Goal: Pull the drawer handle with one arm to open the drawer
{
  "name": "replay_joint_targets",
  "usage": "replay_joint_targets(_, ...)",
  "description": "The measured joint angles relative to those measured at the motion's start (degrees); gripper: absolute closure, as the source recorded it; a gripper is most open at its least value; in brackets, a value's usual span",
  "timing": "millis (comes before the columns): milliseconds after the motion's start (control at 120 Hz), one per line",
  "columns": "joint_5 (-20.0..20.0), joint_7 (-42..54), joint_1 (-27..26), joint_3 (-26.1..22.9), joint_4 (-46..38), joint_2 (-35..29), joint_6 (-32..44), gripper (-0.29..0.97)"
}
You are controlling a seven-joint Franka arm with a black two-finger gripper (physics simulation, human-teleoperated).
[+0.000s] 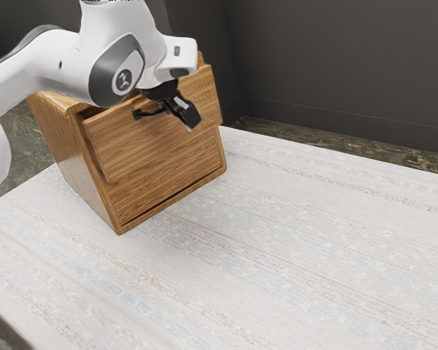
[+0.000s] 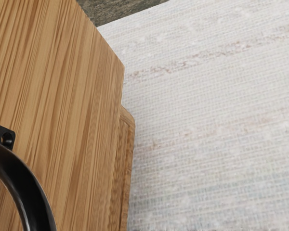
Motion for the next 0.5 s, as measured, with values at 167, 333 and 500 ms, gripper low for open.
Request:
replay_joint_targets(167, 0.70, -0.50, -5.05, -0.99, -6.73, -12.84, -0.02, 0.45)
replay_joint_targets(333, -0.25, -5.53, -7.68, -3.18, -4.53, -22.17, -9.22, 0.16)
replay_joint_targets(500, -2.04, -14.25, -7.32, -4.57, 1.29, -22.19, -27.21, 0.06)
